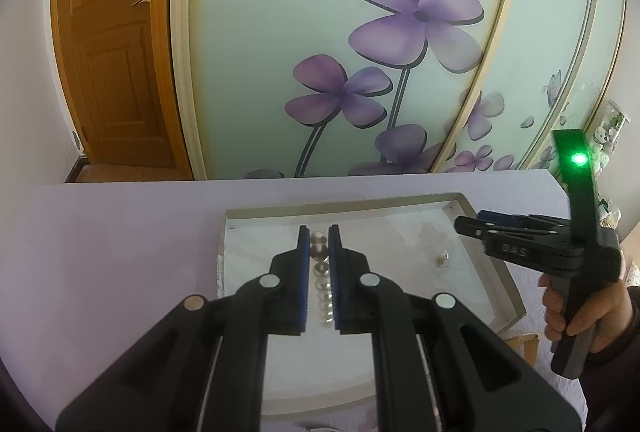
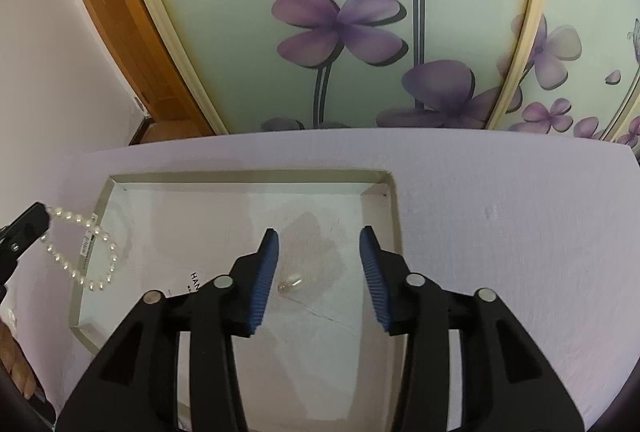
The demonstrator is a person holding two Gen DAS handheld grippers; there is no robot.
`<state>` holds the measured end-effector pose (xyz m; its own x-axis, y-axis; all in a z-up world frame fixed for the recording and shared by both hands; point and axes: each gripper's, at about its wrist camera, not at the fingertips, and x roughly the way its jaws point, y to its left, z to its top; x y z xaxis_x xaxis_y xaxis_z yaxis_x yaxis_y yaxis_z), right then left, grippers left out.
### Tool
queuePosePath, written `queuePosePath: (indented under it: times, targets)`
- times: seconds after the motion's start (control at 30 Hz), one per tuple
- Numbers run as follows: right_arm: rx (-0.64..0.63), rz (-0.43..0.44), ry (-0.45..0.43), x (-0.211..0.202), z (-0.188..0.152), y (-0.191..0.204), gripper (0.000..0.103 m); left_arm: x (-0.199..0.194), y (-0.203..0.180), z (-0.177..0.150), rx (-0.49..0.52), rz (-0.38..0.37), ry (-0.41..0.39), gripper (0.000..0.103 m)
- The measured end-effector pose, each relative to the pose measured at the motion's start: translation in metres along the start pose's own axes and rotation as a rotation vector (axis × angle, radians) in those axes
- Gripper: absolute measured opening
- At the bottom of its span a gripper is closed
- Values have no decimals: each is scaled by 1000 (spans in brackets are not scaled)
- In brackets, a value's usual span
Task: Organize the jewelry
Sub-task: 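Carry pearl bracelet and pearl into the gray tray and open both tools, then lower the right tool onto the silver bangle and close on its rim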
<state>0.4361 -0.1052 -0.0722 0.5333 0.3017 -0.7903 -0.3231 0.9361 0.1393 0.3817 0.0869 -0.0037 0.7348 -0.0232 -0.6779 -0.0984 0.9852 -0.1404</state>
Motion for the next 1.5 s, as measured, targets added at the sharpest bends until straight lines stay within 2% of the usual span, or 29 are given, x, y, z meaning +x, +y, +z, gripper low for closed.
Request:
queuePosePath:
  times: [0.2, 0.3, 0.47, 0.53, 0.57, 0.87, 0.97, 1.1, 1.17, 1.33, 1.5]
  targets:
    - [12, 12, -30, -13, -6, -9, 46, 7, -1, 1, -1, 27, 8, 11]
    - [14, 18, -46, -23, -14, -11, 46, 4, 3, 0, -12, 46, 1, 27]
    - [18, 45, -85, -47, -32, -11, 48, -19, 18, -10, -46, 61, -20, 35]
    - [8, 47, -108, -60, -43, -8, 51, -36, 23, -18, -43, 77, -39, 43]
    - [4, 50, -115, -65, -47, -7, 51, -44, 25, -23, -41, 85, -46, 44]
    - [-4, 122, -159, -121, -120, 12, 51, -113, 41, -81, -62, 104, -79, 59]
    - [-18, 120, -182, -139, -147, 20, 57, -131, 45, -105, -72, 102, -80, 66]
    - [-39, 112, -188, -153, -183, 30, 58, -149, 46, -134, -79, 101, -71, 70]
    - [-43, 108, -182, -155, -197, 32, 59, -156, 45, -146, -72, 107, -70, 75]
    - [-75, 80, -169, -157, -229, 42, 68, -167, 35, -166, -55, 115, -73, 84]
    - [-115, 66, -140, -150, -255, 55, 80, -173, 26, -181, -46, 104, -66, 85]
